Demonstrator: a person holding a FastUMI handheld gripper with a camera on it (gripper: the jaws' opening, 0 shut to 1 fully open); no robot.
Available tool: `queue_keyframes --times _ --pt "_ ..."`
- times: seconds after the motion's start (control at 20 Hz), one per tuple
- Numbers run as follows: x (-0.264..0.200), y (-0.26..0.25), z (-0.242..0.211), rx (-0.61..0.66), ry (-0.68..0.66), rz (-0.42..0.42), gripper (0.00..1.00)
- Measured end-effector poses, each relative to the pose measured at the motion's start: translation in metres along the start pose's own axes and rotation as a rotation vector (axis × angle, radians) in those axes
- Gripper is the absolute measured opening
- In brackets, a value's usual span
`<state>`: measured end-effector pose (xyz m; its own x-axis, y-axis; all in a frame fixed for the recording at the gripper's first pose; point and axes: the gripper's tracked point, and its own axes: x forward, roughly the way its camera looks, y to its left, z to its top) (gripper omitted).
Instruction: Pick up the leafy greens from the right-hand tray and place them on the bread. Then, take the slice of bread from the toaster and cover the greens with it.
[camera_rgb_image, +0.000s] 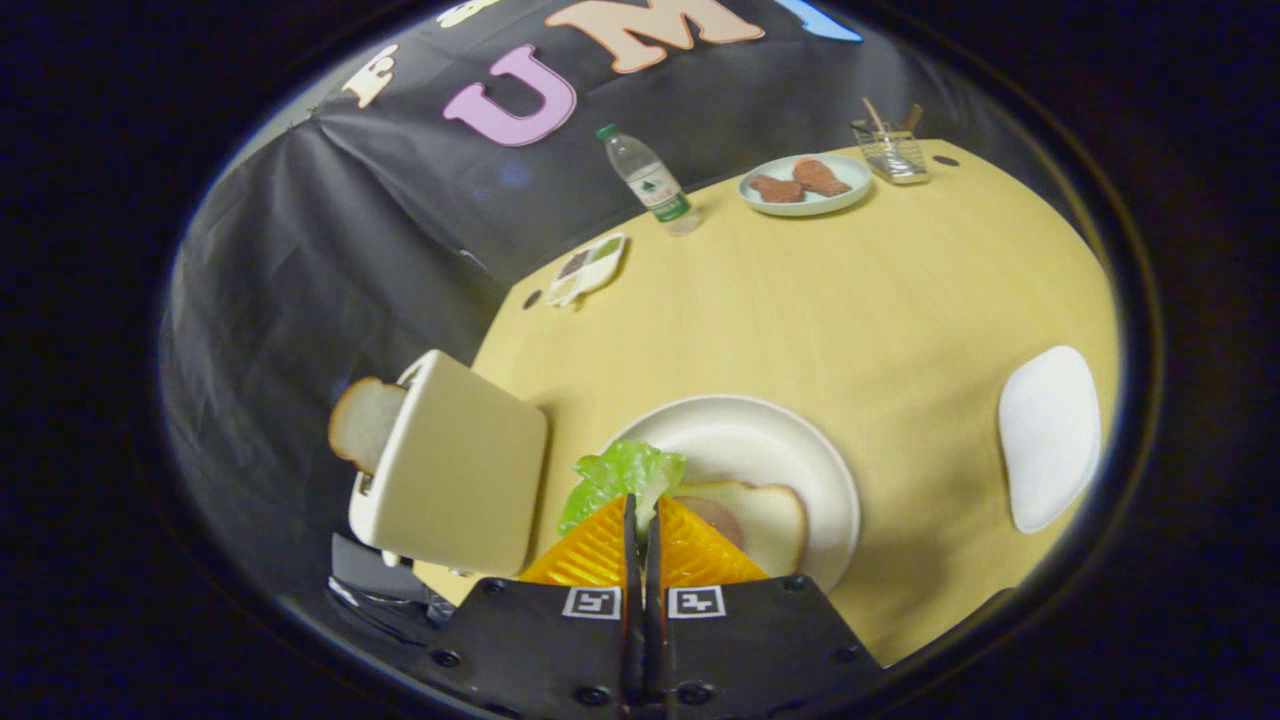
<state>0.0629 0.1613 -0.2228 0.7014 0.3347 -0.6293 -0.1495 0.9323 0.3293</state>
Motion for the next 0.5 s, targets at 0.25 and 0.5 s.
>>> queue_keyframes --times 0.25,0.5 --pt "-0.003 -0.026 -0.012 -0.082 0.009 -0.108 0.06" --pt "0.000 -0.033 -0.015 -0.159 0.004 -0.151 0.14"
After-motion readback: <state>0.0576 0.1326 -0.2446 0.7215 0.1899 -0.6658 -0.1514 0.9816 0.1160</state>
